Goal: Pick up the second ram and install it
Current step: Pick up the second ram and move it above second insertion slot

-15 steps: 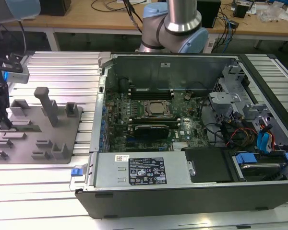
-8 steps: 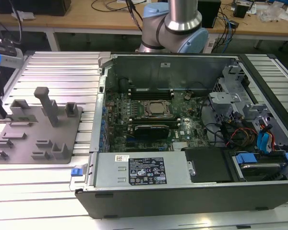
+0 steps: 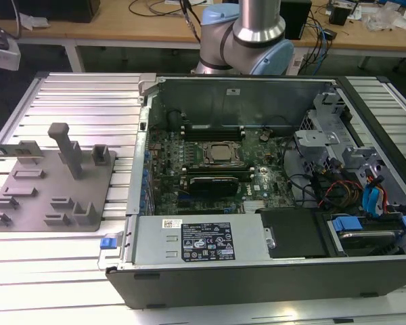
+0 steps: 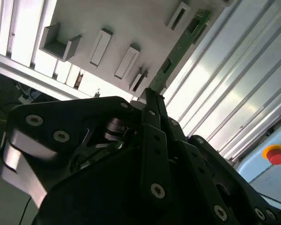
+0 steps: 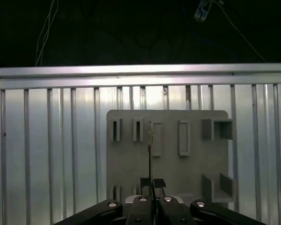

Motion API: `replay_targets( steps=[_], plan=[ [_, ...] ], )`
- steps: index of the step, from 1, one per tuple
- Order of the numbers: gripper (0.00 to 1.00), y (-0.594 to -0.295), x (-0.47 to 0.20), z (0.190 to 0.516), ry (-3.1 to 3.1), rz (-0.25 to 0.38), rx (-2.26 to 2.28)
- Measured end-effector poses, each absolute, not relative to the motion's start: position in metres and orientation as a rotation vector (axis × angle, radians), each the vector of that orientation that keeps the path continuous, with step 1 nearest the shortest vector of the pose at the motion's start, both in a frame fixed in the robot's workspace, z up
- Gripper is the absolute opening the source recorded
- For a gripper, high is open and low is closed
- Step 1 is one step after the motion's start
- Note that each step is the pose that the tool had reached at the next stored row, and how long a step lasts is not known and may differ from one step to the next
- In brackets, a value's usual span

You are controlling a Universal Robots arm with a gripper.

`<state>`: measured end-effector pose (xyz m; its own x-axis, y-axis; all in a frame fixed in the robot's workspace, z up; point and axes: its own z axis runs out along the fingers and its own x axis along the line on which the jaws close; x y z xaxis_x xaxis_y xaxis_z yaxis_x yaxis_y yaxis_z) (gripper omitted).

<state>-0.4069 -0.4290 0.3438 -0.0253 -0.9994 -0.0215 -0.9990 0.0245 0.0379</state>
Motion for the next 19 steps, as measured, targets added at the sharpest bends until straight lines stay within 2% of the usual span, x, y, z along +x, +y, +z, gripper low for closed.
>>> replay_targets(
  steps=[19],
  plan=[
    [0.09,-0.425,-0.406,0.417,-2.240,-0.065,2.185]
  ],
)
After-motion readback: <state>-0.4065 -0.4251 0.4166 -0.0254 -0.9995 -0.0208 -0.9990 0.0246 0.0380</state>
